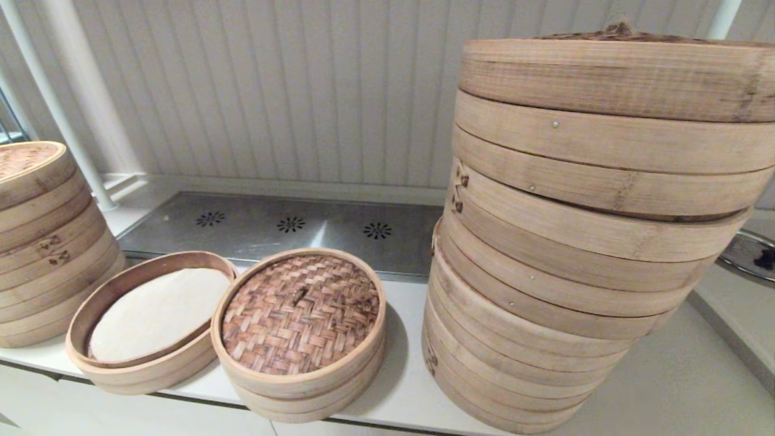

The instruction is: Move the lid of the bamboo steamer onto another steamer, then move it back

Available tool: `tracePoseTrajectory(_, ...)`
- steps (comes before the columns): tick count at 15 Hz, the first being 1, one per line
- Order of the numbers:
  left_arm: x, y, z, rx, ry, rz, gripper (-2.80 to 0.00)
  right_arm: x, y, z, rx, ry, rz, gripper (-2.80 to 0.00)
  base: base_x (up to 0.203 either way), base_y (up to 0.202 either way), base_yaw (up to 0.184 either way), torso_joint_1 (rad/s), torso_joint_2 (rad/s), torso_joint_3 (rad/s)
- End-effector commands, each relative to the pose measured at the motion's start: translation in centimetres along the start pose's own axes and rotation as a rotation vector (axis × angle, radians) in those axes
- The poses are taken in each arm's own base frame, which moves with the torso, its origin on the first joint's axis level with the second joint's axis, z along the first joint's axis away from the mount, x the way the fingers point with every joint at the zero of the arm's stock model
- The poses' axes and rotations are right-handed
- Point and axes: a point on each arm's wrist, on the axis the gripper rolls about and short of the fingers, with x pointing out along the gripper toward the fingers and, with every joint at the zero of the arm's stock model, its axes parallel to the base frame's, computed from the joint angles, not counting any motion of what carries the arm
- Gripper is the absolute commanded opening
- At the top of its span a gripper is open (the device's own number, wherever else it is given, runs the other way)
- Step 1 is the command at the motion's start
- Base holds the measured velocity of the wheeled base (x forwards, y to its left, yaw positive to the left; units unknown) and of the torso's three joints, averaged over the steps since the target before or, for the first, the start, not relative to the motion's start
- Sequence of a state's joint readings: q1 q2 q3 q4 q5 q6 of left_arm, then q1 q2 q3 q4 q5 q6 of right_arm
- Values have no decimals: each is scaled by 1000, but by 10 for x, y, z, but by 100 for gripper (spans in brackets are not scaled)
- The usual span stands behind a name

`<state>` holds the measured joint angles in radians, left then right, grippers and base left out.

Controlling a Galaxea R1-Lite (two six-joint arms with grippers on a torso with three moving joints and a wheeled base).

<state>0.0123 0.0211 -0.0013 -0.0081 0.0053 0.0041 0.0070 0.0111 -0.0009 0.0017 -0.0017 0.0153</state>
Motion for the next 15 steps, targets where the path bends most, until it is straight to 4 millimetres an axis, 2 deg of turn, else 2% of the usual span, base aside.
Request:
tracePoseTrajectory(1,-1,0,-2,-1,-13,1,-280,0,0,0,0,0,1,-280,0,0,0,0,0,0)
tracePoseTrajectory(15,-1,0,-2,-22,-7,-10,-280,0,0,0,0,1,1,-280,0,0,0,0,0,0)
